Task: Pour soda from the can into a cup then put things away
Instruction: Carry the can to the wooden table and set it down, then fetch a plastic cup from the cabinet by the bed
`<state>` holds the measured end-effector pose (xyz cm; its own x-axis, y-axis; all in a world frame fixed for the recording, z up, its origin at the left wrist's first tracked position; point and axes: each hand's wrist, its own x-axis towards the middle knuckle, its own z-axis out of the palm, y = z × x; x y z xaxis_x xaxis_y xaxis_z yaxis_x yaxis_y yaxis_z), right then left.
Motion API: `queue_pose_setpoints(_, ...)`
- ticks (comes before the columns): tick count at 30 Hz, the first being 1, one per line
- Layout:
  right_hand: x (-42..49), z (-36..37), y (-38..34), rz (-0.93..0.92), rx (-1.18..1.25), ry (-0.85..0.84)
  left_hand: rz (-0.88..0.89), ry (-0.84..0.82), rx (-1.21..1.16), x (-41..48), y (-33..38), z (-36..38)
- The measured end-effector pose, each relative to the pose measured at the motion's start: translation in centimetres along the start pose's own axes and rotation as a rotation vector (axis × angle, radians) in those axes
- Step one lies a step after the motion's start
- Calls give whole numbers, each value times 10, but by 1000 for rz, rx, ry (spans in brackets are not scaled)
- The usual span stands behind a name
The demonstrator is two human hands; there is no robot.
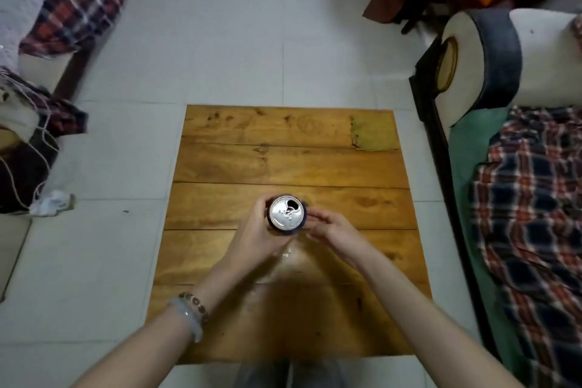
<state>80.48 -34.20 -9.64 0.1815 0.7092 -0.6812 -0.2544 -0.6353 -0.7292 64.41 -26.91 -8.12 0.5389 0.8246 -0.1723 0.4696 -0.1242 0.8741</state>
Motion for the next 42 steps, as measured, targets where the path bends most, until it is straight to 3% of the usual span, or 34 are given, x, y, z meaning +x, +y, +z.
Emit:
queue_pose_setpoints(11,103,-17,67,-1,-257,-5,-120,-41,42,47,-111,66)
queue_pose_setpoints(25,117,-18,70,70,-401,-87,-189,-68,112,53,-128,78)
queue_pose_setpoints(30,91,-21,40,-96,-884,-62,-208,-108,381,43,-107,62)
queue_pose_setpoints(35,44,-15,-10,-324,-1221,-54,-186,32,570,10,-54,20)
queue_pose_setpoints(42,-48,29,-85,-719,-1499,-62,-58,279,842,-67,33,-52)
